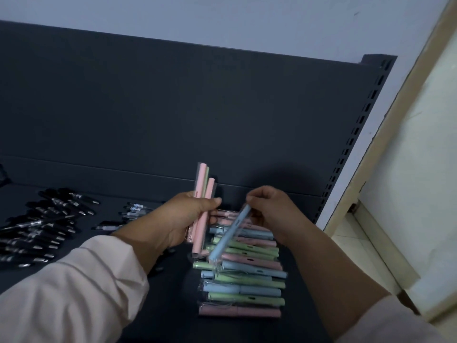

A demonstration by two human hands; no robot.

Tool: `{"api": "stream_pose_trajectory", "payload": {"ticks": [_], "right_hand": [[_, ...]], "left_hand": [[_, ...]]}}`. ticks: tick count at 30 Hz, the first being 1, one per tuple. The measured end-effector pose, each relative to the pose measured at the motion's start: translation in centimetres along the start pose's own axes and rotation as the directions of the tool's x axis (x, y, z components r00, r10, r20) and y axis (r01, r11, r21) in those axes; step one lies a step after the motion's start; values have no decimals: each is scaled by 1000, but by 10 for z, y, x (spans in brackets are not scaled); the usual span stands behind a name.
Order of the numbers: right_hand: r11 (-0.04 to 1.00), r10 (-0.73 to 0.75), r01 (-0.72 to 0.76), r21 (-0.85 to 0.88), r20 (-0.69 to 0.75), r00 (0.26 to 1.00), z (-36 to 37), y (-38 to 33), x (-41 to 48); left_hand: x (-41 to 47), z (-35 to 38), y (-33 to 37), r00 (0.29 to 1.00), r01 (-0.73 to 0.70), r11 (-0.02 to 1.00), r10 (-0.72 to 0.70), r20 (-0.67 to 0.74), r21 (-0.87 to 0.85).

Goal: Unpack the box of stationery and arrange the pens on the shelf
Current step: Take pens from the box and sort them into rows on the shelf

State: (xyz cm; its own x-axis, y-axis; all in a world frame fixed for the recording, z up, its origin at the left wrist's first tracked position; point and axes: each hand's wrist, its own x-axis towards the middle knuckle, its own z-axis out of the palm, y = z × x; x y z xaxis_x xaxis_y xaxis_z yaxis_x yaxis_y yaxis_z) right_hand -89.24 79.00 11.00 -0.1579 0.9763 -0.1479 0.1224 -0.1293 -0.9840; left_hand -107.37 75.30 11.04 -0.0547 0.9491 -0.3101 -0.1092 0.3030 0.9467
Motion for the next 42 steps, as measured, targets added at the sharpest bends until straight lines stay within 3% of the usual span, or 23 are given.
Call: {"api": "stream_pose_trajectory", "payload": {"ticks": [7,18,20,25,32,34,37,40,42], "right_hand": [[960,174,-125,250,-186,967,-29,21,5],[928,287,-215,305,-217,933,-32,46,1],[941,290,-235,245,-218,932,-32,48,1],[964,125,-186,-191,-292,948,-28,49,-1],[910,-149,50,-411,-211,966,-5,30,-1],[950,-158,118,-290,-120,980,3,22,-4],[992,-89,94,-88,56,994,12,12,-9],[995,-65,76,-61,159,985,17,11,-9],[998,-56,57,1,150,987,15,13,-7]], "left_hand": [[6,-3,-3,997,28,1000,-28,-76,-4],[2,4,-4,995,55,997,-59,-79,-57],[2,4,-5,994,68,993,-76,-77,-96],[2,3,-8,991,93,989,-104,-88,-118],[1,5,-7,995,99,994,-100,-26,-52],[1,5,-8,996,86,996,-86,0,-5],[-1,7,-7,995,51,994,-59,78,99],[-5,11,-7,984,29,986,-56,169,162],[-6,13,-7,979,42,987,-72,190,158]]}}
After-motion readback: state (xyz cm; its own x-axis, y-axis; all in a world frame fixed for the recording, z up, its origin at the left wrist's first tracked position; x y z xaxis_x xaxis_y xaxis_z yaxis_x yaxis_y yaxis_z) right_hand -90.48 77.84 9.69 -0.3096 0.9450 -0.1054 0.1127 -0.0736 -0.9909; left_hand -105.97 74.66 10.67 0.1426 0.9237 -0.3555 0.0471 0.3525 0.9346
